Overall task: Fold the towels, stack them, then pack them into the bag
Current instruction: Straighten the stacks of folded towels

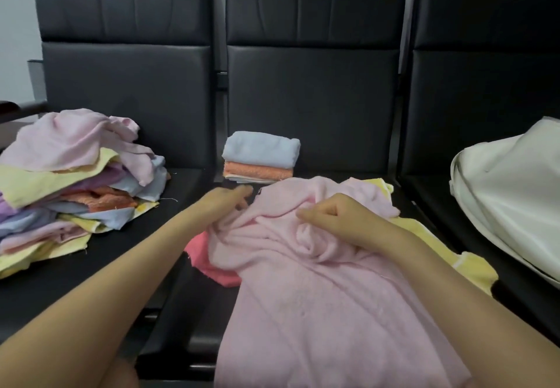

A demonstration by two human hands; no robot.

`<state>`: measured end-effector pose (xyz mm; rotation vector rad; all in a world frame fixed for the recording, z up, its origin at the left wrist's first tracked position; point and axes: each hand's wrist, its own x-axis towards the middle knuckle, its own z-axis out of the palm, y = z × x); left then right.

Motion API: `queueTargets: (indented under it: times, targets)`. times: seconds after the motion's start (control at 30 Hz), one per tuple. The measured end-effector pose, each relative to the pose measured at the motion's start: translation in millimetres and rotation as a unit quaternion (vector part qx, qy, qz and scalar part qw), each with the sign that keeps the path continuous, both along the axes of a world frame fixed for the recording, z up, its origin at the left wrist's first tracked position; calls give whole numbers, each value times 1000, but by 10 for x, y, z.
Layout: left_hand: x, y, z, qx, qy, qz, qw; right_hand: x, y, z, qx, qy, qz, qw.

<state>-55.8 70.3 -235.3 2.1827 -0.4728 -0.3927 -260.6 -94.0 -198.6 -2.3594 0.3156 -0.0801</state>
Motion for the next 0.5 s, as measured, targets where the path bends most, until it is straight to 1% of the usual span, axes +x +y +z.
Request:
queueTargets:
  times: [0.03, 0.07, 0.1, 0.17, 0.23, 0.3, 0.37, 0.43, 0.5]
  targets:
    - [-1, 16, -71, 76, -51, -30, 995, -2, -13, 4, 22, 0, -20, 1000]
    - [-35, 23, -117, 114, -95, -47, 988, -5, -33, 12, 27, 6, -37, 999]
    - [-59, 12, -143, 115, -126, -50, 984, -2, -61, 11, 12, 16, -51, 998]
    - [-111, -57, -142, 56, -151, -50, 986, 16, -104, -16, -44, 24, -77, 996]
    - [-164, -159, -75, -13, -127, -53, 990, 65, -109, -48, -106, 16, -93, 990]
    - [-206, -249, -25, -61, -54, -70, 994, 107, -72, -77, -154, 30, -99, 983]
    - [-209, -330, -45, -91, 12, -81, 993, 150, -28, -105, -178, 33, -121, 976]
    - [-183, -391, -83, -123, 10, -58, 991, 185, -18, -152, -194, 23, -139, 971]
    - [-137, -413, -85, -171, -22, -18, 985, 207, -78, -200, -172, -33, -130, 976]
